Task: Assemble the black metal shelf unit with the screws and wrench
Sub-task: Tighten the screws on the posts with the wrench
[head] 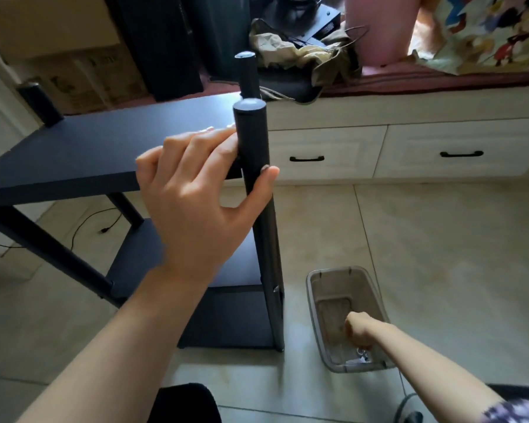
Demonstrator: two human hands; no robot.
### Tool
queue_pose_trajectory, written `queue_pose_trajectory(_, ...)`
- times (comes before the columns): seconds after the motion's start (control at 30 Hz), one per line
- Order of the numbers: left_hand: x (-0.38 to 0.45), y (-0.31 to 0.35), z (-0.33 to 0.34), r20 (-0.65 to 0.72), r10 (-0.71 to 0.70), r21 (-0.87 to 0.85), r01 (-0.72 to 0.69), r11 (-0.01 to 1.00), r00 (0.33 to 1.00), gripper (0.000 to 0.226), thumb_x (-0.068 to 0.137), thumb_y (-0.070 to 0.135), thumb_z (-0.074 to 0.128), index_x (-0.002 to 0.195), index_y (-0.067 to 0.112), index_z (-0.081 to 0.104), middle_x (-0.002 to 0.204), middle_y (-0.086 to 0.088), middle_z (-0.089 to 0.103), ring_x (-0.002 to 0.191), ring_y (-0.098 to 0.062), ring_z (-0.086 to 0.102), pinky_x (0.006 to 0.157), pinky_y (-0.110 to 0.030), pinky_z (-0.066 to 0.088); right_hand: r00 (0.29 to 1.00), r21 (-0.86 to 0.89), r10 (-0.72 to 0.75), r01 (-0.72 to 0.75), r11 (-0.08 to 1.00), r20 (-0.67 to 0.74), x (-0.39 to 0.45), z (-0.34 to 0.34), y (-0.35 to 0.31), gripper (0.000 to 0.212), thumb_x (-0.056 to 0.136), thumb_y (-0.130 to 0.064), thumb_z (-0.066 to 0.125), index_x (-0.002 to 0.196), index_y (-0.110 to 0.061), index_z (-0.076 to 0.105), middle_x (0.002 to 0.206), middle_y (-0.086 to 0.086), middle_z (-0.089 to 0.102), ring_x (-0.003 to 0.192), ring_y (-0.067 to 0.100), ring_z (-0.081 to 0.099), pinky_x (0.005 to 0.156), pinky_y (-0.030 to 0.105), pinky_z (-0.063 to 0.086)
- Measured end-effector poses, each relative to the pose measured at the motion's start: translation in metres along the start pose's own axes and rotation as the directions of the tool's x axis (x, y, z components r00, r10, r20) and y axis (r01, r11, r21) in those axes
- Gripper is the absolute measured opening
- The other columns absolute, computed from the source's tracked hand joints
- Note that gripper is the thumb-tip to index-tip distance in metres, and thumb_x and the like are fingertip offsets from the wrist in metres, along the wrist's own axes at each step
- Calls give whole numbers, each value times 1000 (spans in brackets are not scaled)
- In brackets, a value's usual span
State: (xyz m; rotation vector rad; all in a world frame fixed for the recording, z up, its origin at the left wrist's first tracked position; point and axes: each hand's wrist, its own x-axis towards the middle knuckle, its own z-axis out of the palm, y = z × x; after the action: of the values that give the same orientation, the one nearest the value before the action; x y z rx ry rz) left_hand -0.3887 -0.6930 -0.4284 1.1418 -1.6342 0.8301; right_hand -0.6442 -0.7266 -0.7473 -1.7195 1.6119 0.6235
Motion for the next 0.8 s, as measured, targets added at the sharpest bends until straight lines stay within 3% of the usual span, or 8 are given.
queue_pose_trajectory(0.1, -1, 0, 2, -3, -4, 12, 4, 1000, 1000, 40, 97, 49, 60, 99, 12, 76, 103, 2, 74, 99, -23, 66, 89, -39, 37, 1000, -75, -10, 9, 997, -14, 18, 19, 7, 32, 94, 1, 42, 122, -2, 56, 133, 18, 55, 118, 28, 57, 91, 31, 44)
queue_pose_trajectory(0.2, -1, 1, 2, -7, -7, 28, 7, 1000, 1000, 40, 97, 48, 59, 98, 11, 76, 102, 1, 74, 98, -24, 66, 88, -39, 36, 995, -285, -92, 78, 955, -36, 28, 31, 8, 42, 98, 1, 38, 138, 0, 49, 142, 21, 49, 135, 35, 42, 106, 41, 39)
queue_pose_trajectory(0.4, -1, 4, 4, 1, -29, 39, 29, 999, 1000, 41, 98, 47, 57, 96, 10, 75, 101, 2, 73, 97, -25, 64, 89, -41, 37, 991, -487, -136, 115, 866, -9, 38, 37, 15, 41, 101, -3, 37, 140, -4, 47, 145, 17, 47, 137, 35, 37, 107, 42, 36)
queue_pose_trajectory(0.63, -2, 3, 6, 5, -26, 63, 26, 998, 1000, 44, 100, 48, 53, 95, 10, 74, 100, -1, 72, 98, -24, 61, 91, -39, 34, 987, -521, -156, 149, 841, 30, 48, 39, 19, 40, 101, -4, 38, 139, -3, 48, 143, 17, 48, 133, 35, 43, 107, 43, 38)
queue_pose_trajectory(0.8, -2, 4, 7, 2, -29, 72, 29, 997, 1000, 47, 100, 50, 51, 94, 10, 73, 99, -1, 72, 98, -24, 61, 90, -40, 35, 990, -482, -135, 105, 870, -29, 52, 23, 26, 40, 97, -3, 46, 136, -3, 51, 138, 16, 53, 131, 34, 43, 104, 40, 41)
